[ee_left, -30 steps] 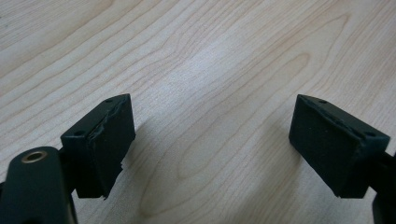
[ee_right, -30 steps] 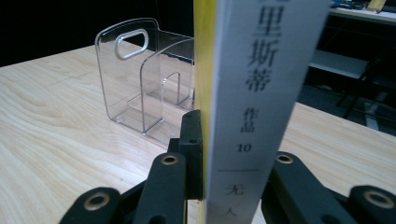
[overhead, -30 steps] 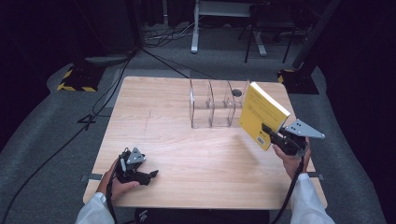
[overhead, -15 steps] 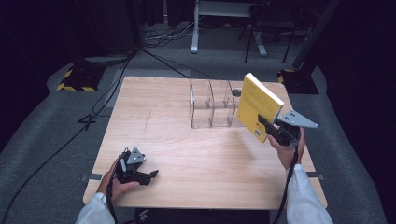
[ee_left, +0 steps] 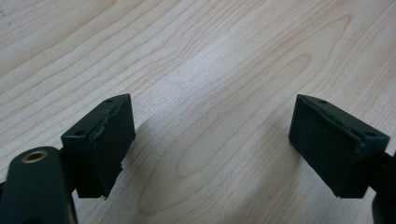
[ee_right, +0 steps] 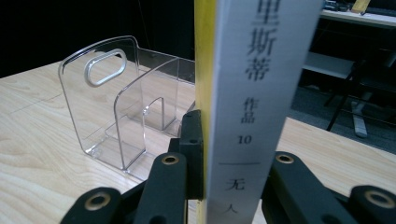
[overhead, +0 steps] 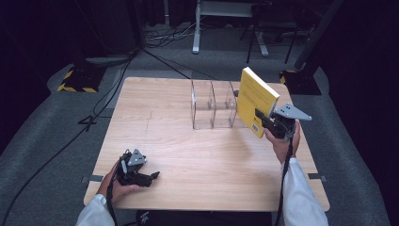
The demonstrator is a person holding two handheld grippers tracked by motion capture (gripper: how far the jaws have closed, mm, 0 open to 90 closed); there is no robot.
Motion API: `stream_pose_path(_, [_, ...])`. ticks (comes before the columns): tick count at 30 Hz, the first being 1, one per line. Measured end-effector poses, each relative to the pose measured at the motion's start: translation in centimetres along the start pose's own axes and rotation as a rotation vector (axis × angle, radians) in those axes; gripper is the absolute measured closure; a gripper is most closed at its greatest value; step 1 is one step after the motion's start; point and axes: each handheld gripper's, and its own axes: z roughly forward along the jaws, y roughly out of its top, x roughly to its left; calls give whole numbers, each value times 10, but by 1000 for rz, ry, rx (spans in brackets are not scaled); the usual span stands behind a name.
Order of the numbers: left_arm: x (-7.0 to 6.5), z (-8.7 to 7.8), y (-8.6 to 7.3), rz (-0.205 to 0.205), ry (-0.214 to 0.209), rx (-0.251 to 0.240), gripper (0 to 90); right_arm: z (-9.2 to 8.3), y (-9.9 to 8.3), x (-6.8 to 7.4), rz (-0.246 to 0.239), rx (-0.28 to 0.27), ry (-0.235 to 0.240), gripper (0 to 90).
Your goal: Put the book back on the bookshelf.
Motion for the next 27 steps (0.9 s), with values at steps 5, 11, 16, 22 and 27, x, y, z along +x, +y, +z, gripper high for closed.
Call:
stream_pose_path(5, [0,0,0,0,-1,2,151,11,2,1,-4,4,-17,766])
stream_pose_path(11, [0,0,0,1,0,2,151,24,3,0,12,8,-35,766])
stream_pose_path(16, [0,0,0,5,3,1,151,35,7,1,9,10,-51,766])
stream_pose_path(22, [0,0,0,-2,0,-1,151,46,7,1,16,6,-62,766])
stream_pose_path(27, [0,0,0,2,2,0,151,53,7,0,27,8,-63,766])
